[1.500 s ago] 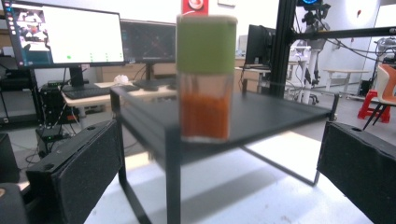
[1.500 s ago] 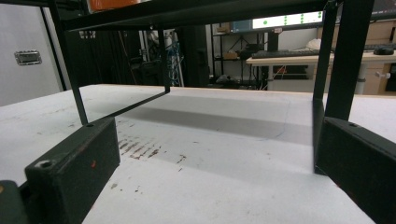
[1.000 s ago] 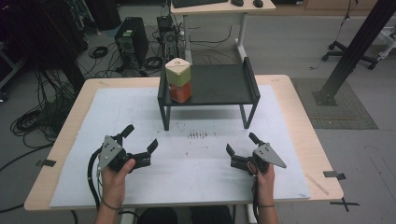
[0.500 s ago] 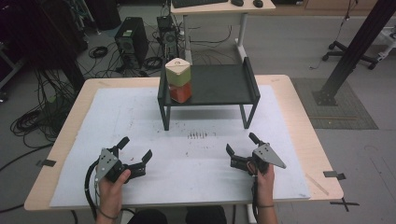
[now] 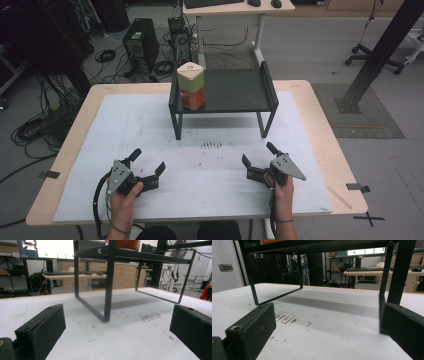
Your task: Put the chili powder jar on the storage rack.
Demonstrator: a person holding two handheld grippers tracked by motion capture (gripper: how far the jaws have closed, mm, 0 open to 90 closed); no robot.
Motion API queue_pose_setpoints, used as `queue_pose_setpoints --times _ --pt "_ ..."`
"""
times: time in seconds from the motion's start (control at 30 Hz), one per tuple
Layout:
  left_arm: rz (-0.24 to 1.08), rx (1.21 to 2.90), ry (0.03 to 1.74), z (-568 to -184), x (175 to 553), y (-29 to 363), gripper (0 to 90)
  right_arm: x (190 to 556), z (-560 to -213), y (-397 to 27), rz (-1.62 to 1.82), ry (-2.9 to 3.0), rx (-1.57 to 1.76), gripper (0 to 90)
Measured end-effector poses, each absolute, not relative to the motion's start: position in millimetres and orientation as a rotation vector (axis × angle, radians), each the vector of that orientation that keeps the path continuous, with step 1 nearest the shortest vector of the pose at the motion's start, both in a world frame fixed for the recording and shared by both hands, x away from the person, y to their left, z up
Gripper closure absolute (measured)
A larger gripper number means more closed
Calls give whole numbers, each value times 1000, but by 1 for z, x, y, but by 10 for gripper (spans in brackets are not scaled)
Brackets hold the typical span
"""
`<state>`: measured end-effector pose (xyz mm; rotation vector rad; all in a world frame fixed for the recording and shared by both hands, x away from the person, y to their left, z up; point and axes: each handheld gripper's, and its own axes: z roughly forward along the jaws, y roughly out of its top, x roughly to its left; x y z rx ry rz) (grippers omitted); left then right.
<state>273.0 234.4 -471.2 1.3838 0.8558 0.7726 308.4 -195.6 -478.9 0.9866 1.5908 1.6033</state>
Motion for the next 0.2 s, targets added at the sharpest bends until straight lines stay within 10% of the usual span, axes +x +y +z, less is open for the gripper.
queue_pose_setpoints --times 0.2 --pt "779 1379 853 -471 273 234 7 308 -479 -196 1604 1589 984 0"
